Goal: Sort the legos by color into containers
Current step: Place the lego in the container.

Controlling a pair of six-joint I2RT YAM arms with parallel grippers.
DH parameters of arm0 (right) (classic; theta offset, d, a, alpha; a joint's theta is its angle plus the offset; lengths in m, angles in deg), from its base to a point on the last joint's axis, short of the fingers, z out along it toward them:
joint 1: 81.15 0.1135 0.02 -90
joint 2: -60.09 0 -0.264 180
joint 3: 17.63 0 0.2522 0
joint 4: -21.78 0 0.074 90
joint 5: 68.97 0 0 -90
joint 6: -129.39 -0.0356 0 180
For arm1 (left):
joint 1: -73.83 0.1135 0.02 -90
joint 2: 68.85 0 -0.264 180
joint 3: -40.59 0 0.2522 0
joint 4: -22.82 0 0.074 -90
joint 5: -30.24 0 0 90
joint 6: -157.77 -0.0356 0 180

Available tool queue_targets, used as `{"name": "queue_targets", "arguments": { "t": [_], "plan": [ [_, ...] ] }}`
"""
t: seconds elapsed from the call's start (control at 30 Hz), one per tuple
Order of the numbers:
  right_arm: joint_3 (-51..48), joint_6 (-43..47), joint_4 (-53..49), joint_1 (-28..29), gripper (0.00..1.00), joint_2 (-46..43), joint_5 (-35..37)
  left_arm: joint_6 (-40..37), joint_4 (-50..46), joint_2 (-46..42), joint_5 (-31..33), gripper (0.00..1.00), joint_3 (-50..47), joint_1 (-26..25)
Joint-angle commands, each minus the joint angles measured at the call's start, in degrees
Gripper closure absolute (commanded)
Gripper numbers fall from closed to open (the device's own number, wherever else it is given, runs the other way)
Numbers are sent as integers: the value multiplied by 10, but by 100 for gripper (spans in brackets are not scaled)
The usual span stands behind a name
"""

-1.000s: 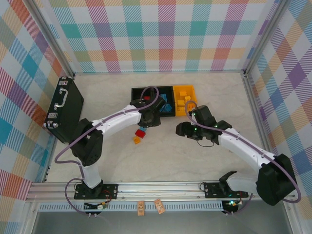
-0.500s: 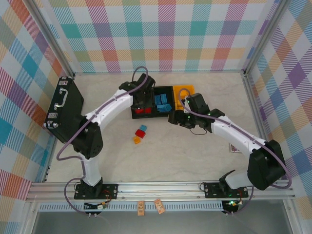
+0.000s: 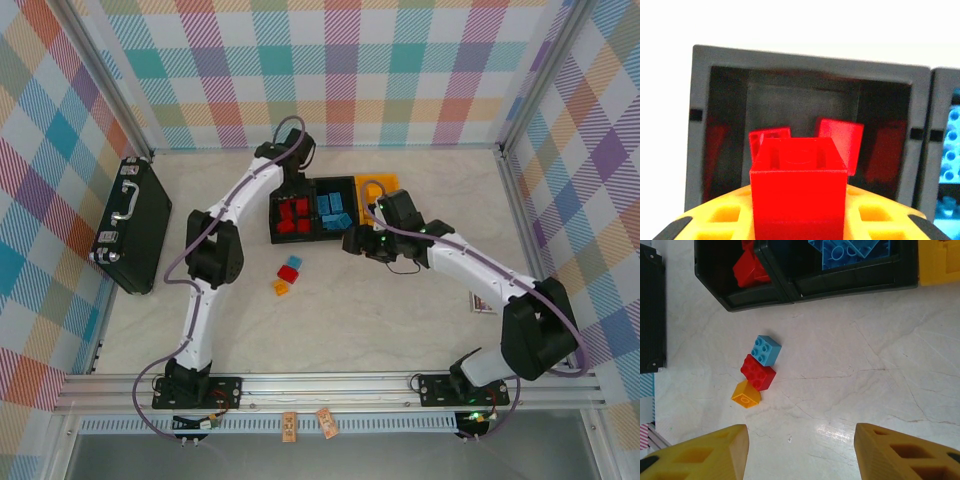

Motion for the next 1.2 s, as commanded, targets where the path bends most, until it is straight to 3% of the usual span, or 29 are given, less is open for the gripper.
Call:
{"name": "queue_targets", "arguments": {
  "t": [0.0, 0.23, 0.53, 0.73, 1.17],
  "plan": [
    [22, 15, 1, 3, 42, 10, -8, -10, -48, 31, 1, 75, 53, 9],
    [29, 17, -2, 3, 42, 15, -8, -2, -46, 55, 15, 71, 68, 12],
    [24, 14, -2, 3, 42, 10, -10, 0, -45, 44, 10, 54, 68, 12],
    [19, 12, -1, 4, 42, 1, -11, -4, -50, -2, -1, 53, 52, 3],
    [-4, 19, -14, 24, 42, -26, 2, -3, 79, -274, -39, 50, -308, -32]
  ]
}}
